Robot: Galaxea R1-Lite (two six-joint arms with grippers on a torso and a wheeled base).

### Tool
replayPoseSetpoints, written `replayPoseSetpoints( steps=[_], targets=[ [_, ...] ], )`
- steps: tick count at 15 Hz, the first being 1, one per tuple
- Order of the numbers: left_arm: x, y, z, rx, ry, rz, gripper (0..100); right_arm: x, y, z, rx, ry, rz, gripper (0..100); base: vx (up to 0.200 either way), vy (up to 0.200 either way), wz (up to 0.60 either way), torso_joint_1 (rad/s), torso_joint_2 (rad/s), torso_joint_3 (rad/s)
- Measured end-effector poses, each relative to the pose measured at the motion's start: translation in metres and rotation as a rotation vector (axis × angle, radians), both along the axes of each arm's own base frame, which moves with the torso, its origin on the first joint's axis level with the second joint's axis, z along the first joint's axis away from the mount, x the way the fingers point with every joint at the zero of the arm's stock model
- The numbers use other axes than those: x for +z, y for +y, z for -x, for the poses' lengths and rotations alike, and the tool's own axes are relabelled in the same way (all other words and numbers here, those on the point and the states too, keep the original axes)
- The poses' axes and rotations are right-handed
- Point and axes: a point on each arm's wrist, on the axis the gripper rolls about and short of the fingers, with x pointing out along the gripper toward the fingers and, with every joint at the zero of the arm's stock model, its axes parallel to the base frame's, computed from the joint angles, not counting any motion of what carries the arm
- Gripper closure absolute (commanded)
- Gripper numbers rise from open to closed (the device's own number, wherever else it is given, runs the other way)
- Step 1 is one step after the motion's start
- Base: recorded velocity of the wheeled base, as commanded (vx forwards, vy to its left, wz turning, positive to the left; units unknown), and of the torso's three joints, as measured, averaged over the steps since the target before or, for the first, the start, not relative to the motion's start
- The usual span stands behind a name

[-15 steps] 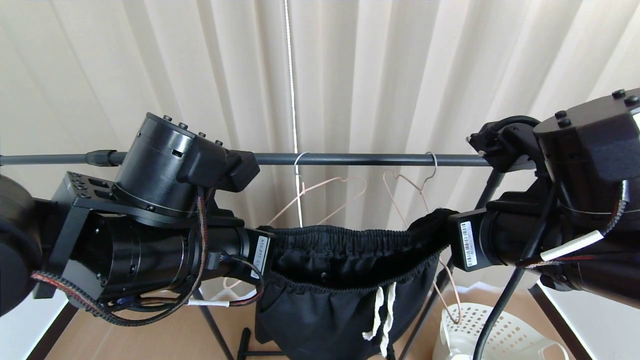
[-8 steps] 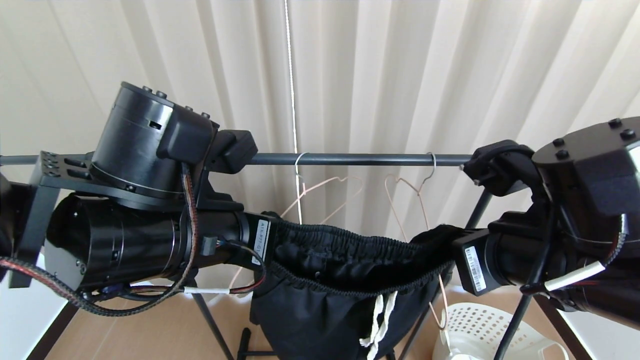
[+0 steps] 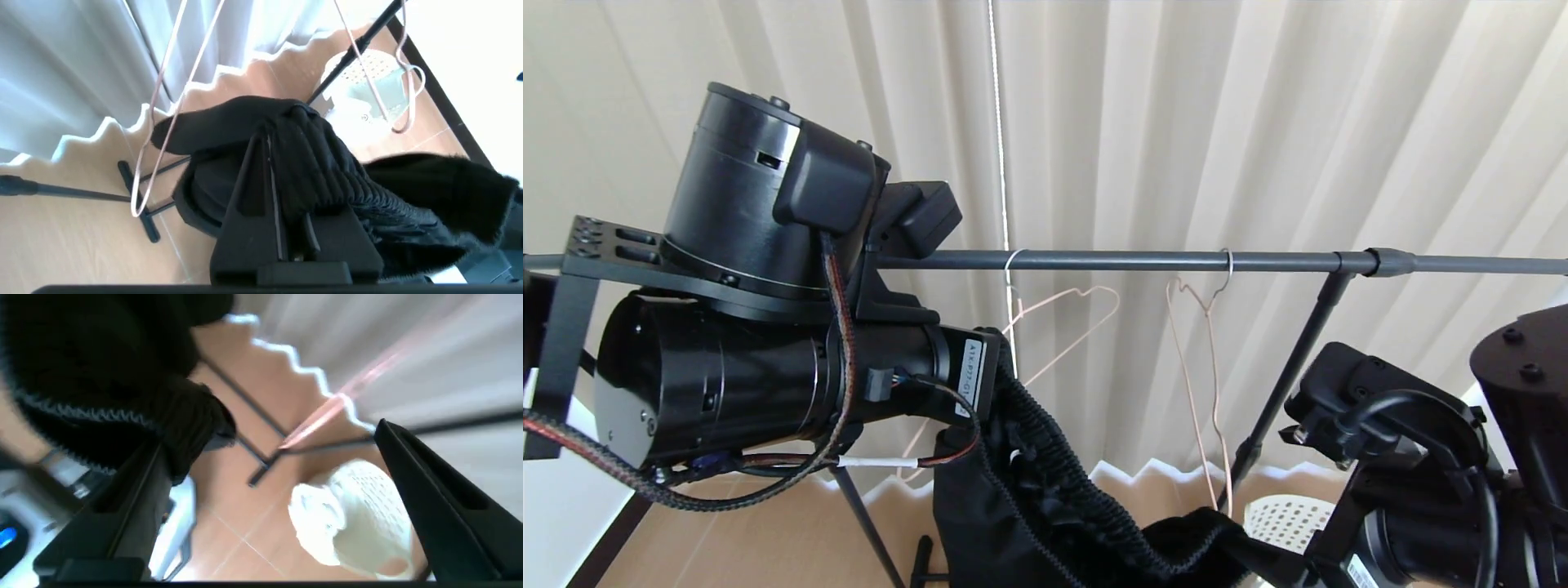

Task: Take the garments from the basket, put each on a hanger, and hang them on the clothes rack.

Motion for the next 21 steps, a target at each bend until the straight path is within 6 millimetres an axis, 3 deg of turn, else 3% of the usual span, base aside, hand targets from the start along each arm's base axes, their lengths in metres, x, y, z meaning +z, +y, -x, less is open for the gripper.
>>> replayPoseSetpoints(
  steps=[3, 8, 14, 18, 21],
  targets=[
    [0.003, -0.001, -0.001, 0.012, -0.011, 0.005, 100, -0.012, -0.005, 0.008, 0.208, -0.022, -0.034, 0, 0.0, 0.0, 0.0, 0.0, 0.0, 0.0],
    [0.001, -0.004, -0.005, 0.047, -0.02, -0.015, 100, -0.028, -0.008, 0.014, 0.387, -0.077, -0.169, 0, 0.0, 0.0, 0.0, 0.0, 0.0, 0.0],
    [-0.009, -0.013, -0.018, 0.159, -0.049, -0.097, 100, -0.024, -0.016, 0.021, 0.473, -0.062, -0.25, 0, 0.0, 0.0, 0.0, 0.0, 0.0, 0.0],
    [-0.013, -0.022, -0.01, 0.118, -0.046, -0.109, 100, -0.018, -0.011, 0.013, 0.424, -0.045, -0.286, 0, 0.0, 0.0, 0.0, 0.0, 0.0, 0.0],
    [-0.013, -0.025, -0.006, 0.1, -0.046, -0.113, 100, -0.015, 0.015, -0.003, 0.268, -0.035, -0.379, 0, 0.0, 0.0, 0.0, 0.0, 0.0, 0.0]
  ],
)
